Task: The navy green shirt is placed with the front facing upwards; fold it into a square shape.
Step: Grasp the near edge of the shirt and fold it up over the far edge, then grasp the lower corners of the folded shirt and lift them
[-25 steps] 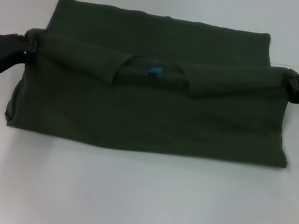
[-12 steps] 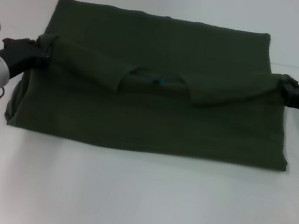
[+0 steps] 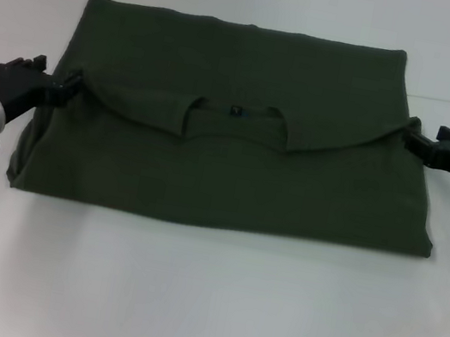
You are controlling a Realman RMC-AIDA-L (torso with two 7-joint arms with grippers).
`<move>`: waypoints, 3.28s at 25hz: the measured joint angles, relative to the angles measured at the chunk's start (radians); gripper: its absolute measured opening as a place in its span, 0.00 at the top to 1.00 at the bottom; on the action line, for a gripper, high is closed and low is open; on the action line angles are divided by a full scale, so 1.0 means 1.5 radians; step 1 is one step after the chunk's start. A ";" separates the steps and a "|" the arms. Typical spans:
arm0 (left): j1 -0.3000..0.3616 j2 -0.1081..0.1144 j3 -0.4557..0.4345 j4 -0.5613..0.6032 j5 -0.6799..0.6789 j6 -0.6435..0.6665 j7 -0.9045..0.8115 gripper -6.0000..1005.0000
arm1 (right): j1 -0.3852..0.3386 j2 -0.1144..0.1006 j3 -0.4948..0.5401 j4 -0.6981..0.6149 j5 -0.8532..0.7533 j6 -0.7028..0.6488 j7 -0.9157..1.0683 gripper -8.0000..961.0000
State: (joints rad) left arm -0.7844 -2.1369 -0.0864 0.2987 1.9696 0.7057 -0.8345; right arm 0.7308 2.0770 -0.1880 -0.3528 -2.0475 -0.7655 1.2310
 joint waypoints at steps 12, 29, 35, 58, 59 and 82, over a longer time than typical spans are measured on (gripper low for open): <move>0.037 0.007 0.037 0.010 -0.094 0.028 -0.073 0.29 | -0.025 -0.003 -0.005 -0.014 0.016 -0.082 0.034 0.31; 0.163 0.060 0.246 0.270 0.185 0.413 -0.453 0.33 | -0.079 0.005 -0.044 -0.064 0.019 -0.240 0.026 0.31; 0.137 0.064 0.284 0.266 0.300 0.391 -0.515 0.35 | -0.085 0.006 -0.046 -0.063 0.020 -0.263 0.026 0.31; 0.115 0.066 0.314 0.224 0.345 0.316 -0.563 0.43 | -0.095 0.007 -0.046 -0.060 0.020 -0.290 0.026 0.32; 0.115 0.066 0.314 0.223 0.345 0.313 -0.564 0.43 | -0.095 0.007 -0.046 -0.060 0.020 -0.290 0.026 0.32; 0.113 0.068 0.328 0.227 0.360 0.327 -0.540 0.89 | -0.118 0.005 -0.042 -0.082 0.020 -0.326 0.033 0.33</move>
State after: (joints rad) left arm -0.6147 -2.0354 0.4054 0.6386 2.5091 1.1967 -1.6444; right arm 0.5531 2.0852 -0.2510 -0.4757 -2.0171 -1.2548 1.2805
